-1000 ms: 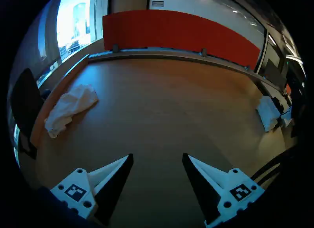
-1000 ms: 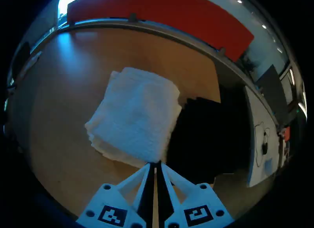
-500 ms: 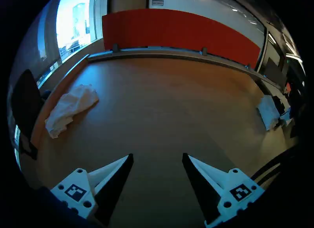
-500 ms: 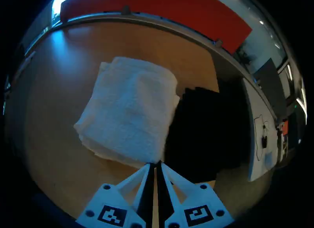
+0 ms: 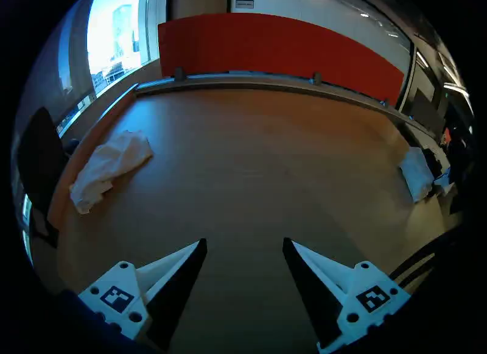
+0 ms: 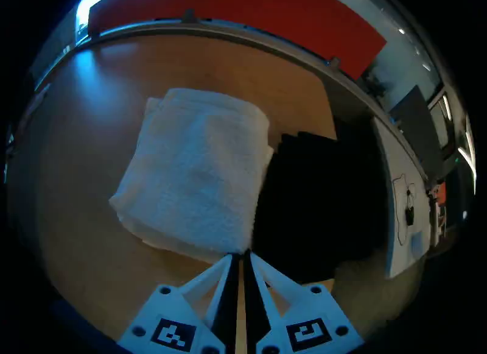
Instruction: Fold towel
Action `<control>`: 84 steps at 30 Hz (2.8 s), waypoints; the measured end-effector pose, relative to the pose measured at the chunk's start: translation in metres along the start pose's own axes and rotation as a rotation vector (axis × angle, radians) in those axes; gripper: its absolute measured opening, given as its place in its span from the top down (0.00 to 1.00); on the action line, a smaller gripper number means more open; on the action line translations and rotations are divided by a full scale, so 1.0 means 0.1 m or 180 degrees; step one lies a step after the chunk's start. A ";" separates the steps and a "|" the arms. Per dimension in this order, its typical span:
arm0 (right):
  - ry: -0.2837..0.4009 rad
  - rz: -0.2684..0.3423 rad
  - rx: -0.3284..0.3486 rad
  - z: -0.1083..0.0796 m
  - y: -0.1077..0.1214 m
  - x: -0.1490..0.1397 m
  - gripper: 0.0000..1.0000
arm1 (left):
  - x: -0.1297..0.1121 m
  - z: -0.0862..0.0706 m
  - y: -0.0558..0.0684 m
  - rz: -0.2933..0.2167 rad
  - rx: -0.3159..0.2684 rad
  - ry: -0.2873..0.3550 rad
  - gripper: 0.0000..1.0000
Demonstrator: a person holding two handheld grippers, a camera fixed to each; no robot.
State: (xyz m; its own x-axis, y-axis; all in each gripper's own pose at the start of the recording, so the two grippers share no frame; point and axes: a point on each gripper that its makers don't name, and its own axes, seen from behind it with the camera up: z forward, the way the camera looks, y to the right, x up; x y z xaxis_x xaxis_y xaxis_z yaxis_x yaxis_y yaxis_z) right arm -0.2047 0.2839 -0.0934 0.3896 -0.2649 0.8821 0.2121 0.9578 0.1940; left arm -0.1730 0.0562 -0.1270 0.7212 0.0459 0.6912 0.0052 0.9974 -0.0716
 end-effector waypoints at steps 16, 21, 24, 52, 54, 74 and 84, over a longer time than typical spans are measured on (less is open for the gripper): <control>0.0010 0.0074 -0.0140 -0.06 0.09 -0.06 0.70 | 0.02 0.00 0.02 0.0000 -0.0017 0.0016 0.08; 0.0049 0.0088 -0.0191 -0.10 0.11 -0.07 0.50 | 0.02 0.00 0.04 0.0002 -0.0028 0.0021 0.08; 0.0079 0.0105 -0.0214 -0.11 0.11 -0.06 0.35 | 0.03 0.00 0.05 0.0007 -0.0036 0.0029 0.08; 0.0717 0.0316 -0.0242 -0.45 -0.16 0.37 0.06 | 0.12 -0.04 0.03 0.0034 -0.0083 0.0117 0.08; 0.0813 0.0346 -0.0237 -0.49 -0.21 0.44 0.06 | 0.14 -0.04 0.03 0.0037 -0.0086 0.0127 0.08; 0.1788 0.0773 -0.0157 -0.95 -0.54 0.96 0.05 | 0.38 0.00 -0.02 -0.0004 -0.0063 0.0308 0.08; 0.2218 0.0883 -0.0184 -1.21 -0.61 1.24 0.06 | 0.64 0.03 -0.05 -0.0050 -0.0046 0.0531 0.08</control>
State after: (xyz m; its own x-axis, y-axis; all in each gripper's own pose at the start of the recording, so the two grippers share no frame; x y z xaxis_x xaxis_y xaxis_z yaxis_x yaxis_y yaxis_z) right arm -0.0605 0.1795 -0.0478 0.9085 -0.0423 0.4157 0.0627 0.9974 -0.0356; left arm -0.1286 0.0543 -0.0801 0.8259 0.0192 0.5634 0.0266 0.9970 -0.0730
